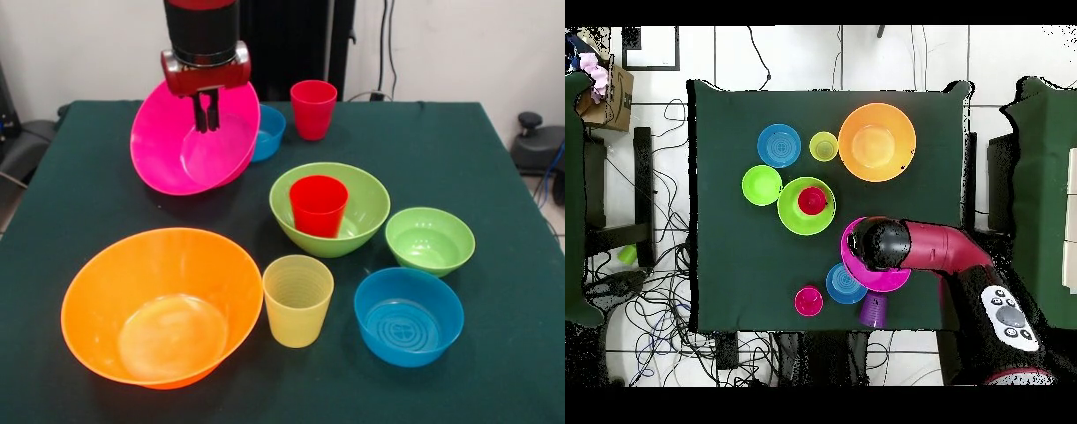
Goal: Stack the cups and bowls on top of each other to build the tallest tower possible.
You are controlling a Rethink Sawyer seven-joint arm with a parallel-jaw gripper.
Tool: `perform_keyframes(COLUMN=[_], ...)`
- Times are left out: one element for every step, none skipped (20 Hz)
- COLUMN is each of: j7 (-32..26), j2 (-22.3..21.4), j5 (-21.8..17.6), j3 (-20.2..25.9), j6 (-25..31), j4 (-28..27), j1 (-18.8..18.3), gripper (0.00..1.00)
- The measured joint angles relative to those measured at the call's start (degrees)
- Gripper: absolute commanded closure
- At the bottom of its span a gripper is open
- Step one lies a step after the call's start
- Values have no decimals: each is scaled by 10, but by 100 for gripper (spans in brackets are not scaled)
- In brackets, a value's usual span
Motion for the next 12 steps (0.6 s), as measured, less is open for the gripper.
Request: perform_keyframes(j7=[0, 0, 0, 0, 0, 0, 0, 0, 0, 0, 0, 0], j2=[-1, -2, -2, -2, -2, -1, -1, -1, -1, -1, 0, 1], j5=[-3, -5, -7, -9, -12, -15, -17, -19, -22, -24, -27, -29], j3=[2, 4, 6, 8, 10, 12, 14, 15, 16, 17, 19, 21], j6=[0, 0, 0, 0, 0, 0, 0, 0, 0, 0, 0, 0], j4=[3, 6, 8, 10, 13, 15, 15, 16, 16, 16, 16, 16], j1=[0, 0, 0, 0, 0, 0, 0, 0, 0, 0, -1, -2], gripper=[100, 100, 100, 100, 100, 100, 100, 100, 100, 100, 100, 100])
